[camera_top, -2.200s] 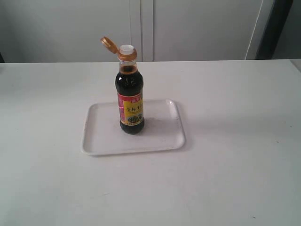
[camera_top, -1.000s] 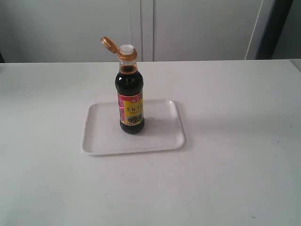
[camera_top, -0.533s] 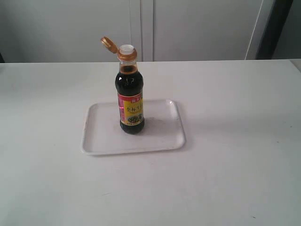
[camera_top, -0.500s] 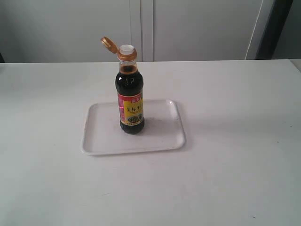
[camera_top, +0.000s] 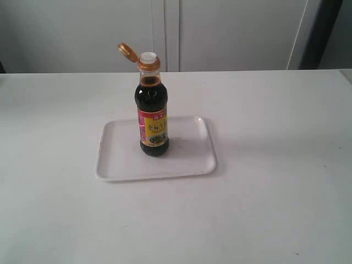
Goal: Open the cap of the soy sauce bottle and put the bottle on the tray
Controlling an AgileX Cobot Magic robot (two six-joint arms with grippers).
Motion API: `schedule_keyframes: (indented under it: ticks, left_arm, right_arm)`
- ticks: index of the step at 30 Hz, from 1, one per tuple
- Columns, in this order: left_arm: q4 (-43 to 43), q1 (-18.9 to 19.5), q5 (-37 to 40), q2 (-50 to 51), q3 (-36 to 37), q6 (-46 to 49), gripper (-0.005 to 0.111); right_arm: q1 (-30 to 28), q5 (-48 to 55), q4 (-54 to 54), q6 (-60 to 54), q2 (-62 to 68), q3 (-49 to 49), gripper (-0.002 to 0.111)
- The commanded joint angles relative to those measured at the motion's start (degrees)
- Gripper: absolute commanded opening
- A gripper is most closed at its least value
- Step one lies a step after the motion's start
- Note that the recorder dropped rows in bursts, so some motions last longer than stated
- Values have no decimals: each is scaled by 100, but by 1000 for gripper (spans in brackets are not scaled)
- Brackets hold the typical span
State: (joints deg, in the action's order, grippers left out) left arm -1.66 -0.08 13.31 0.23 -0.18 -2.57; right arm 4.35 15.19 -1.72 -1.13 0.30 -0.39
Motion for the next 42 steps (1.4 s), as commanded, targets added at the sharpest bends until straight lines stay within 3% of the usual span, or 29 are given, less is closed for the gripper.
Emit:
schedule_keyframes:
  ticks: [1,17,42]
  left_arm:
    - [-38,8,-6,-23,18,-21,0]
    - [-38,8,-6,-23,18,-21,0]
    - [-38,8,-6,-23,18,-21,0]
  right_arm:
    - [-36,-200,-20,28,-30,39,0]
    - [-36,414,-20,2,-30,39,0]
    - [-36,414,-9,2,-30,39,0]
